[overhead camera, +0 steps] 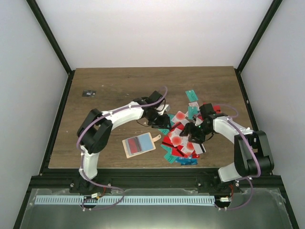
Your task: Put the credit cards into the card holder
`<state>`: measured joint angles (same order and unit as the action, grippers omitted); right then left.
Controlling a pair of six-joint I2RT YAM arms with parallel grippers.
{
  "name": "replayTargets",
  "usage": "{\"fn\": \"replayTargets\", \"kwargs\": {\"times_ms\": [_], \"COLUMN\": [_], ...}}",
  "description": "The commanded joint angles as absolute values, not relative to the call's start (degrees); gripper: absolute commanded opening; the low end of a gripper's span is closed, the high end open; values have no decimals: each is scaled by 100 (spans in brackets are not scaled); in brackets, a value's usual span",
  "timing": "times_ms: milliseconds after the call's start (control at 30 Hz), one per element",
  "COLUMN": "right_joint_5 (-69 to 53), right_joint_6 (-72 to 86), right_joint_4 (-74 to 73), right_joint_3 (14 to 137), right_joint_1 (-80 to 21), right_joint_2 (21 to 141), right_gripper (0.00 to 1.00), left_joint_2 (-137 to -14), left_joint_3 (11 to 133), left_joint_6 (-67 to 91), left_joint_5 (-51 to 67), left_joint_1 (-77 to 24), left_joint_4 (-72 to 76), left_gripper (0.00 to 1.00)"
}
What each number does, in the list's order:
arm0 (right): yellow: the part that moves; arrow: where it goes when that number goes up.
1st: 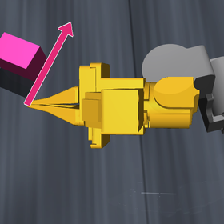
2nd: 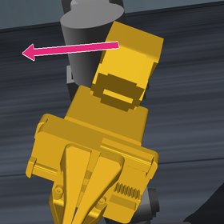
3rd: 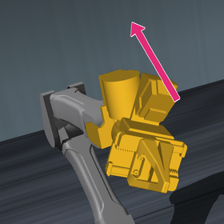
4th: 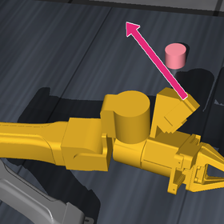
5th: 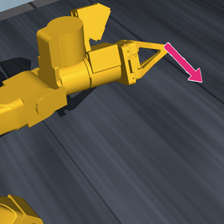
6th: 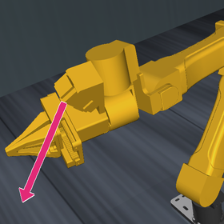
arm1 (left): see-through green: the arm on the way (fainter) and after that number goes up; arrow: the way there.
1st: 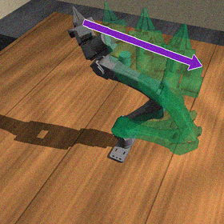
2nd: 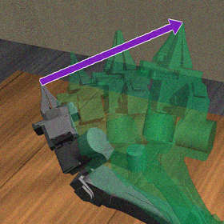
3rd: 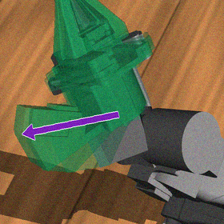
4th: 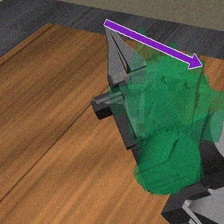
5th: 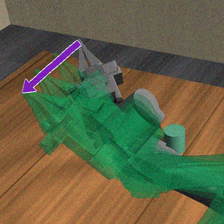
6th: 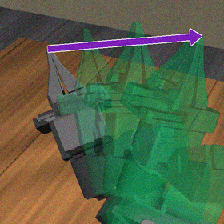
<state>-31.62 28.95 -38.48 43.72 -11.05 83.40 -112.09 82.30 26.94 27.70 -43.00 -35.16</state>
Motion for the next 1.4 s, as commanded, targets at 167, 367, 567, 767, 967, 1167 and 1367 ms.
{"fn": "replayTargets", "kwargs": {"times_ms": [167, 367, 567, 767, 967, 1167, 1367], "right_joint_5": [-3863, -4290, -4287, -3954, -3579, -3522, -3550], "right_joint_6": [2971, 3010, 2982, 2981, 2980, 2977, 2973], "right_joint_4": [-3227, -2882, -2810, -2724, -2689, -2677, -2618], "right_joint_3": [4202, 4092, 3980, 3589, 3441, 3436, 3383], "right_joint_1": [-1055, -1055, -1055, -1055, -1050, -1050, -1055], "right_joint_2": [8282, 8493, 8724, 8930, 9038, 9085, 9145], "right_gripper": [54, 44, 44, 43, 40, 40, 40], "left_joint_2": [-12114, -12293, -12391, -12449, -12544, -12522, -12329], "left_joint_3": [8928, 8947, 8938, 8892, 8815, 8775, 8596], "left_joint_6": [2054, 2051, 2050, 2006, 1986, 1960, 1807], "left_joint_5": [2938, 2993, 3104, 3295, 3360, 3345, 3295], "left_joint_1": [-4307, -4300, -4305, -4304, -4300, -4299, -4305], "left_joint_4": [-4061, -4016, -3973, -3943, -3863, -3907, -3932], "left_gripper": [52, 53, 52, 52, 52, 52, 52]}}
